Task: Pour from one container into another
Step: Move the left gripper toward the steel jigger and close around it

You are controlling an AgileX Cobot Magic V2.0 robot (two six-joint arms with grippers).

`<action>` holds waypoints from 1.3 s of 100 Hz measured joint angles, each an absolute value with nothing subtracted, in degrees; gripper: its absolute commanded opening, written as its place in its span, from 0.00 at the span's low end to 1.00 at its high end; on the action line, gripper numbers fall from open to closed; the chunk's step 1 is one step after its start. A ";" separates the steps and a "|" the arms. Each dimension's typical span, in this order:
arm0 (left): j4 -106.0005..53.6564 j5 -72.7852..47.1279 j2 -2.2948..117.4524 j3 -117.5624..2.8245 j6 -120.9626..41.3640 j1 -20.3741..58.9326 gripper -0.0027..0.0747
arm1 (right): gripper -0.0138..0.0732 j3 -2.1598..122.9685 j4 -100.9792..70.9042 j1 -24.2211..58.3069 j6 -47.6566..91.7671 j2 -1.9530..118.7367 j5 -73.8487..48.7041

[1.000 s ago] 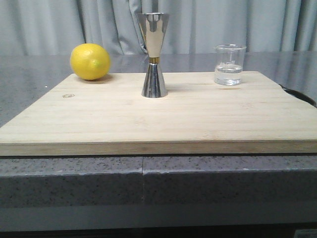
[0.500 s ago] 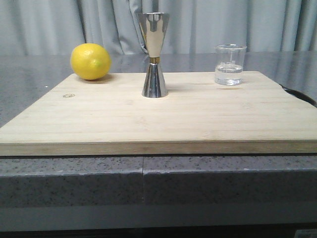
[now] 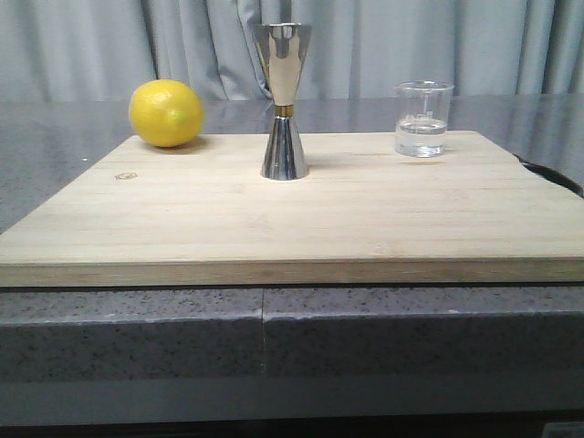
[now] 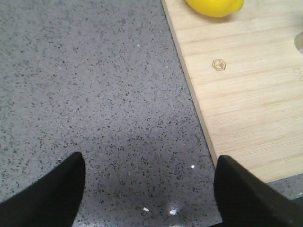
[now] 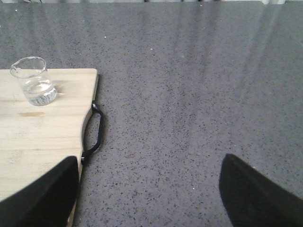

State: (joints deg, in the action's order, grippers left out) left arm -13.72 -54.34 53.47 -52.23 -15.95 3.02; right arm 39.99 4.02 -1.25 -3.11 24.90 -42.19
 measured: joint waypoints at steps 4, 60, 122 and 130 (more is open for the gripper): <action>-13.82 -54.34 54.86 -52.23 -16.19 3.02 0.70 | 0.80 39.99 4.02 -1.25 -3.11 24.98 -42.09; -48.73 -40.76 62.36 -51.15 -54.19 3.02 0.70 | 0.80 39.99 4.14 -1.25 -3.11 25.14 -39.76; -91.96 -55.74 79.10 -44.19 -112.83 3.98 0.70 | 0.79 39.99 2.11 -1.25 -3.21 34.29 -40.19; -95.22 -57.06 82.26 -44.19 -117.50 5.31 0.70 | 0.79 39.99 2.11 -1.25 -3.21 34.34 -40.19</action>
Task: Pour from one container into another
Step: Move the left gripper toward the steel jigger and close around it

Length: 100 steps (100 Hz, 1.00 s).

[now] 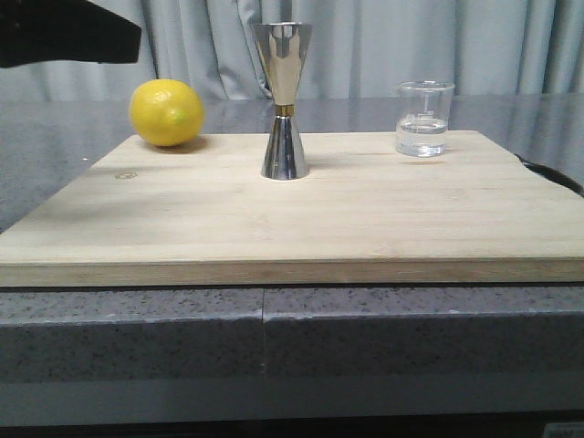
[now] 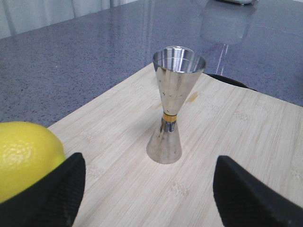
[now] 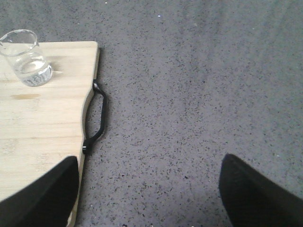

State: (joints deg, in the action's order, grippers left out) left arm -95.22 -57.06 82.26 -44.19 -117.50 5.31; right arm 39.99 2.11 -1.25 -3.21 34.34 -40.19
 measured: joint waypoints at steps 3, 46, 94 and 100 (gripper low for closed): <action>-96.39 -57.16 83.70 -44.19 -119.44 5.83 0.70 | 0.79 39.99 2.11 -1.25 -3.21 34.43 -40.19; -101.22 -61.22 96.23 -48.67 -130.38 12.59 0.70 | 0.79 39.99 2.11 -1.25 -3.21 34.43 -40.19; -101.37 -61.43 107.75 -61.75 -130.51 17.92 0.70 | 0.79 39.99 2.11 -1.25 -3.21 34.43 -40.19; -101.47 -61.43 108.52 -63.02 -130.23 18.49 0.70 | 0.79 39.99 2.11 -1.25 -3.21 34.43 -40.19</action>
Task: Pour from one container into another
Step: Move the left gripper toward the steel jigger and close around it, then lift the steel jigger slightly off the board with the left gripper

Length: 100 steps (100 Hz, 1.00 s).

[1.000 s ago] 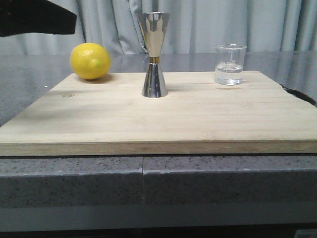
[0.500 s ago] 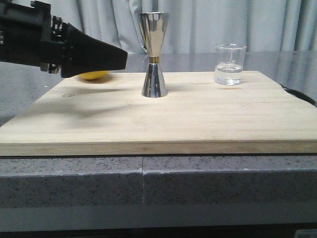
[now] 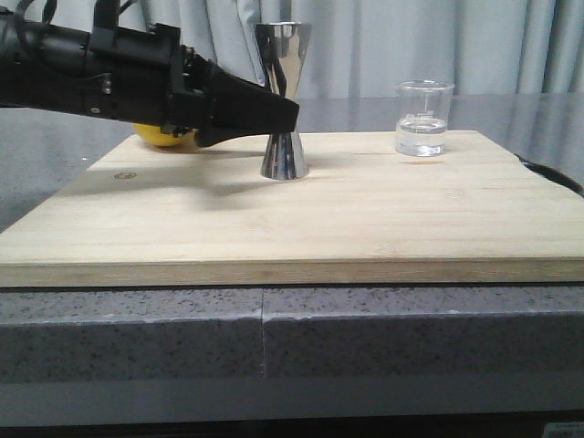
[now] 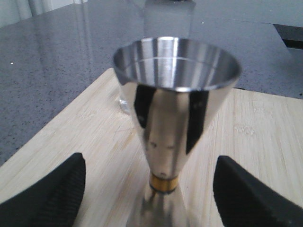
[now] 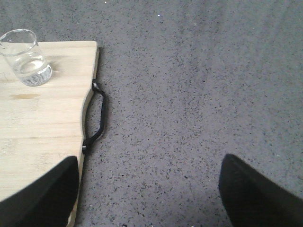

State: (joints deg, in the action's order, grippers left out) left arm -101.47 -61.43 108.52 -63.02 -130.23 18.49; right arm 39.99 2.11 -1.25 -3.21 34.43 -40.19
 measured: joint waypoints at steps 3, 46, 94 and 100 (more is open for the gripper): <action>-101.47 -61.43 108.82 -63.49 -130.13 18.73 0.70 | 0.79 39.99 2.11 -1.25 -3.21 34.43 -40.19; -101.47 -61.66 110.39 -65.77 -129.56 20.25 0.49 | 0.79 39.99 2.03 -1.25 -3.21 34.43 -40.19; -101.47 -62.72 110.39 -65.77 -129.56 20.25 0.34 | 0.79 39.99 2.03 -1.25 -3.21 34.43 -40.19; -101.47 -63.01 110.39 -65.77 -129.56 20.25 0.34 | 0.79 39.99 2.03 -1.25 -3.21 34.43 -40.19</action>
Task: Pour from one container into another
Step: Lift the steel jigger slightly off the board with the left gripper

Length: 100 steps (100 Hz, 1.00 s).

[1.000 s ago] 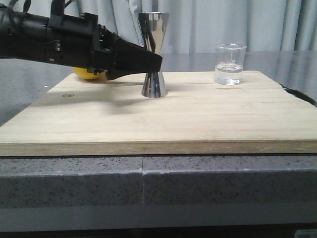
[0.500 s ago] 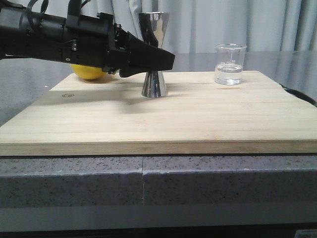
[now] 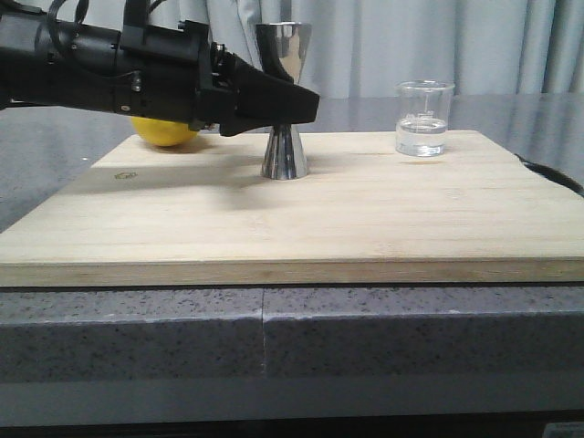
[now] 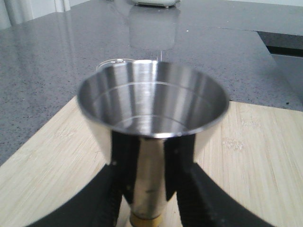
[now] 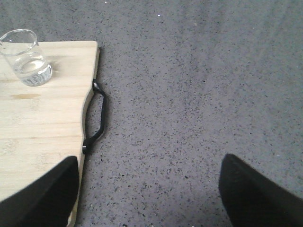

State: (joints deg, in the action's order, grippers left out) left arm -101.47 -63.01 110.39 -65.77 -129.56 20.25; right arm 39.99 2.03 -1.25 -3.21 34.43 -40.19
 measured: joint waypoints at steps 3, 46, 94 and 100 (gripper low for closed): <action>-101.47 -63.14 110.39 -65.77 -129.56 20.25 0.34 | 0.79 39.99 2.03 -1.25 -3.21 34.43 -40.19; -101.47 -64.32 110.39 -65.77 -129.56 20.25 0.34 | 0.79 39.99 2.03 -1.25 -3.21 34.43 -40.19; -101.47 -65.57 110.39 -65.77 -129.56 20.25 0.34 | 0.79 39.99 2.03 -1.25 -3.21 34.43 -40.19; -101.47 -65.68 110.39 -65.77 -129.56 20.25 0.34 | 0.79 39.99 2.03 -1.25 -3.21 34.43 -40.19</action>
State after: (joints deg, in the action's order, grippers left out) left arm -101.47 -65.68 110.39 -65.77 -129.56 20.25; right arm 39.99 2.03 -1.25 -3.21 34.43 -40.19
